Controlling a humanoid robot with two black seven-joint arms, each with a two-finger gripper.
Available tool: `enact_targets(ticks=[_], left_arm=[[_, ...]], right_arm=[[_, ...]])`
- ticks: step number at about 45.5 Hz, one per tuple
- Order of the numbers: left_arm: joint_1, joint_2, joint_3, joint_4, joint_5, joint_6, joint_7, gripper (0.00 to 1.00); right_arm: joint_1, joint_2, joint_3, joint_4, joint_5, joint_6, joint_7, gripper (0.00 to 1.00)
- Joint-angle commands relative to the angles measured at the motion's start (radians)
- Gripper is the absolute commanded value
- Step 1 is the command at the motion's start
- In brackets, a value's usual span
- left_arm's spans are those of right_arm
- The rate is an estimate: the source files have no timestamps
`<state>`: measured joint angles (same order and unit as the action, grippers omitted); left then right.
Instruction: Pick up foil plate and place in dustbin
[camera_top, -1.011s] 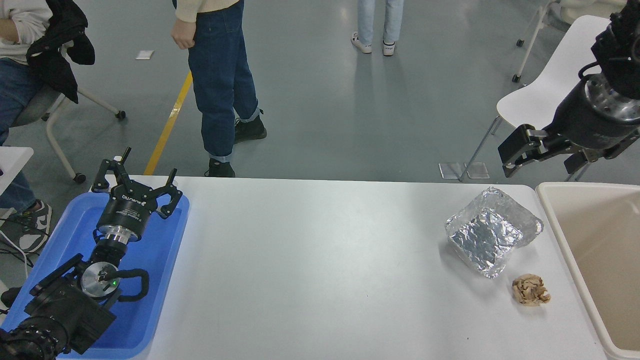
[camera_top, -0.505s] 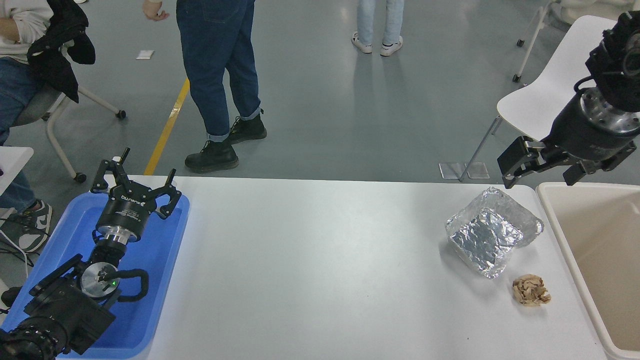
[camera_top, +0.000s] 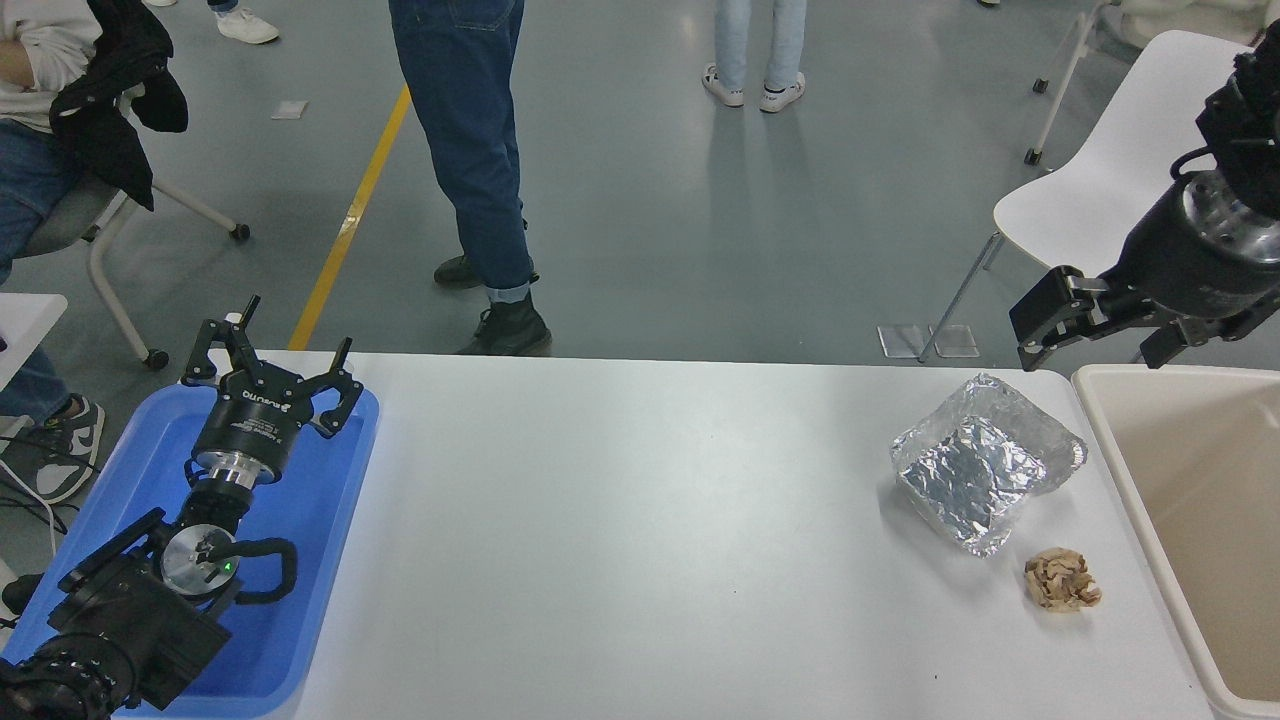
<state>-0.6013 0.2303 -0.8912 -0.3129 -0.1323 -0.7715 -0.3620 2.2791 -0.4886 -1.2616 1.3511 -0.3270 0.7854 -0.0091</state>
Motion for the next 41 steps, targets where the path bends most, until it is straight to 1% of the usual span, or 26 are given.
enact_targets(ticks=[1,6,13,21,27,41], left_arm=[[0.000,0.001,0.000,0.000,0.000,0.000,0.000,1.00],[0.000,0.000,0.000,0.000,-0.001,0.000,0.000,1.00],[0.002,0.000,0.000,0.000,-0.001,0.000,-0.002,1.00],[0.002,0.000,0.000,0.000,-0.001,0.000,-0.002,1.00],[0.002,0.000,0.000,0.000,-0.001,0.000,-0.002,1.00],[0.002,0.000,0.000,0.000,-0.001,0.000,-0.002,1.00]], right_arm=[[-0.019,-0.025,-0.013,-0.003,0.000,0.000,0.000,1.00],[-0.052,-0.030,-0.016,-0.004,0.005,0.000,0.000,1.00],[-0.118,-0.087,-0.015,-0.006,0.062,-0.008,0.000,1.00],[-0.259,-0.123,0.005,-0.029,0.075,-0.253,0.000,1.00],[-0.384,-0.130,0.042,-0.090,0.157,-0.354,0.000,1.00],[-0.713,-0.108,0.200,-0.388,0.169,-0.379,0.000,1.00]])
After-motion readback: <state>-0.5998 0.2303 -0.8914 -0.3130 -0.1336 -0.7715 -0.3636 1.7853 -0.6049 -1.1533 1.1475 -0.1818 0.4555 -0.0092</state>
